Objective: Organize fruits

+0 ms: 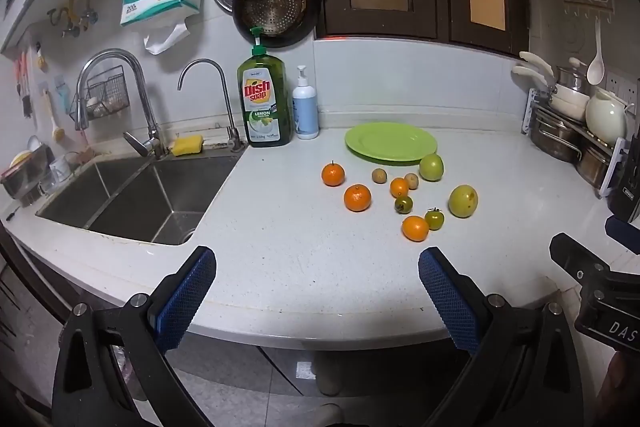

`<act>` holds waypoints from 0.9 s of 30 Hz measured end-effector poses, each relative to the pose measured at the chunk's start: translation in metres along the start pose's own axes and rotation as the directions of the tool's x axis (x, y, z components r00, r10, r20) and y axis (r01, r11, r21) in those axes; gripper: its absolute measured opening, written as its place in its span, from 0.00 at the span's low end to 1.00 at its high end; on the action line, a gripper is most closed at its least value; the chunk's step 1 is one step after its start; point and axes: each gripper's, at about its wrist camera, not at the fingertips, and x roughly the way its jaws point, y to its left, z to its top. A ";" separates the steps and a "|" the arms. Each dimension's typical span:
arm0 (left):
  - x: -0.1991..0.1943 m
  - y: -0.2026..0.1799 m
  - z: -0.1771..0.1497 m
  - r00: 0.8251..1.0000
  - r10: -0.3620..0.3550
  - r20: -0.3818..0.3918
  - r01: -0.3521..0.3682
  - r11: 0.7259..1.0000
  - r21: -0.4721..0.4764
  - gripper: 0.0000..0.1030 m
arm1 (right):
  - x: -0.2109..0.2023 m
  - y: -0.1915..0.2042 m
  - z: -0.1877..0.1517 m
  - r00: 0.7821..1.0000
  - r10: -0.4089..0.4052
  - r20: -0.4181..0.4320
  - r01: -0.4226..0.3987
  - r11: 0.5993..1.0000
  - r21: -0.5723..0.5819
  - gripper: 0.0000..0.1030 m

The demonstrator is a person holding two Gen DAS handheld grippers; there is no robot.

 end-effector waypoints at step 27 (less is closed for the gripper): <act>0.000 0.000 0.005 1.000 0.000 0.004 0.000 1.000 -0.003 1.00 | 0.005 -0.005 -0.001 1.000 0.005 -0.001 -0.005 1.000 0.004 0.99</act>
